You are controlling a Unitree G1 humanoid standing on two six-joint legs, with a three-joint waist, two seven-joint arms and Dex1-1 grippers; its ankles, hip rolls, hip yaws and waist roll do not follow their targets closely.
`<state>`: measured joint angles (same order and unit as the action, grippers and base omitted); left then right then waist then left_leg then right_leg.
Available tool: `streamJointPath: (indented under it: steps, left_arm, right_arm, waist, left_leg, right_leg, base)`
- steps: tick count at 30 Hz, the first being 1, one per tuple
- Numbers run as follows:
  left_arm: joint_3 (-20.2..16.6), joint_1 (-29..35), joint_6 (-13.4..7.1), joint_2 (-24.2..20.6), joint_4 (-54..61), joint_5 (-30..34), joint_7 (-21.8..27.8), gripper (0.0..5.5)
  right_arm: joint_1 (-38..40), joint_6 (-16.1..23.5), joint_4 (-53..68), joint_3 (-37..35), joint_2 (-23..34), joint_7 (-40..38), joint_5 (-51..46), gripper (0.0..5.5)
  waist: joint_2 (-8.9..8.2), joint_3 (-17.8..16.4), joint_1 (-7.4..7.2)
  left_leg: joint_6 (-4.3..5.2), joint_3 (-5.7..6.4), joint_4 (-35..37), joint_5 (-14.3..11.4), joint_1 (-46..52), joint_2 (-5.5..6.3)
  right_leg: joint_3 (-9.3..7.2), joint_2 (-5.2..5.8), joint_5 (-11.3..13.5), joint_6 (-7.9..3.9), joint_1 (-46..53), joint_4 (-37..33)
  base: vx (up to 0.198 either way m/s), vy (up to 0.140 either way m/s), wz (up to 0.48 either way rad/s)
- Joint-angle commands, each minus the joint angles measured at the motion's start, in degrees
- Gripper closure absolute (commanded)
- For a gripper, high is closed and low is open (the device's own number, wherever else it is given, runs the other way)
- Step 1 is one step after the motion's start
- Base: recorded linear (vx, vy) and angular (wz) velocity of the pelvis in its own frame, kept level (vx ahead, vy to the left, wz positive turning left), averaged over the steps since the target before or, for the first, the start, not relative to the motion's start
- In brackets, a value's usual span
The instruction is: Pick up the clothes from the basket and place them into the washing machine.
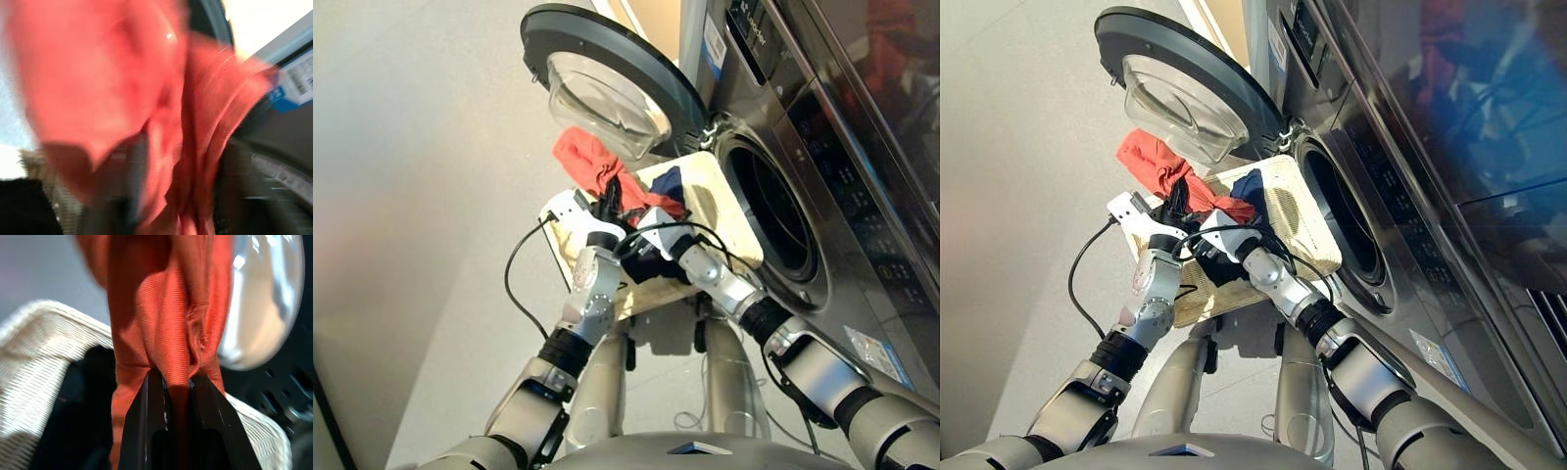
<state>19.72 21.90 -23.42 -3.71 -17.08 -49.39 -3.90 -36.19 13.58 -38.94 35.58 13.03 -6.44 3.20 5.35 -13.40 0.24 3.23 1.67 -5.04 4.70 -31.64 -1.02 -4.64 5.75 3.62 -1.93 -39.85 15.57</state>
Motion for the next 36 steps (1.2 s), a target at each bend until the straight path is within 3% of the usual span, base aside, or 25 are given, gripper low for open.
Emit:
streamJointPath:
  steps: [1,7,16,24,29,31,32,36]
  left_arm:
    - [-2.38,0.57,-3.66,-1.17,4.11,-1.13,1.29,0.00]
    - [-7.58,-1.60,-5.74,-0.72,1.63,-1.63,-3.90,0.00]
    - [-12.18,-5.94,-5.84,-2.46,-4.37,3.44,-7.57,0.00]
    - [-11.66,-6.43,-6.65,-3.85,-3.26,3.97,-9.16,0.00]
    - [-10.17,-6.67,-6.30,-6.74,-0.77,4.15,-8.57,0.00]
    - [-9.77,-7.03,-5.90,-7.82,0.77,3.89,-8.19,0.00]
    - [-9.61,-7.18,-5.79,-8.31,1.38,3.96,-8.12,0.00]
    - [-9.39,-7.10,-5.86,-8.96,2.54,4.01,-8.98,0.00]
  right_arm:
    - [-0.94,2.38,1.67,-3.88,-2.27,-5.37,2.38,5.50]
    - [2.55,1.89,-0.30,-10.95,-1.54,-13.58,2.07,5.50]
    - [1.76,2.09,-6.48,-23.26,1.30,-26.04,-1.28,5.50]
    - [-11.40,1.07,-14.54,-29.63,6.56,-36.36,-4.55,5.50]
    - [-24.22,-2.40,-28.14,-27.50,15.33,-36.59,-6.60,5.50]
    - [-28.35,-3.52,-31.45,-26.45,17.93,-37.14,-7.68,5.50]
    - [-29.60,-3.59,-32.88,-26.83,19.53,-37.41,-8.86,5.50]
    - [-32.86,-2.85,-34.01,-28.22,22.58,-41.93,-12.19,5.50]
  waist:
    - [-0.21,1.12,-0.43]
    - [-0.18,0.63,-0.89]
    - [0.32,-0.18,-0.61]
    - [1.99,-1.79,1.28]
    - [2.56,-1.85,2.85]
    - [2.58,-1.84,3.22]
    - [2.74,-1.52,3.48]
    - [2.87,-1.32,3.65]
  left_leg:
    - [-2.24,-0.44,-1.33,-1.52,-0.61,3.70]
    - [-2.43,-0.62,-1.47,-1.56,-1.21,3.74]
    - [-2.50,-0.36,-2.04,-1.35,-4.36,4.07]
    - [-3.04,-0.26,-4.68,-1.43,-12.20,4.62]
    - [-3.67,-0.07,-8.80,-2.18,-19.09,4.84]
    - [-3.98,-0.07,-11.33,-2.91,-22.07,4.82]
    - [-3.93,0.42,-12.66,-4.92,-22.98,4.79]
    - [-4.28,0.38,-16.19,-6.25,-27.10,4.94]
  right_leg:
    - [-1.19,-1.52,3.60,-2.70,5.97,-9.46]
    - [-1.28,-1.40,3.83,-2.71,5.03,-9.19]
    - [-1.37,-1.15,3.85,-2.71,1.24,-7.77]
    - [-1.32,-0.67,3.54,-2.43,-7.55,-3.27]
    - [-1.10,-0.03,3.00,-2.32,-14.39,1.21]
    - [-0.82,0.14,2.52,-2.25,-17.51,3.81]
    - [-0.36,-0.01,0.59,-2.70,-18.51,5.81]
    - [-0.17,0.46,-0.74,-2.66,-22.56,9.86]
  base:
    - [0.000,0.000,0.000]
    - [0.000,0.000,0.000]
    - [0.000,0.000,0.000]
    - [-0.020,0.010,0.025]
    - [0.000,0.000,0.000]
    - [0.006,0.037,0.171]
    - [0.069,0.028,0.134]
    - [0.022,0.002,0.026]
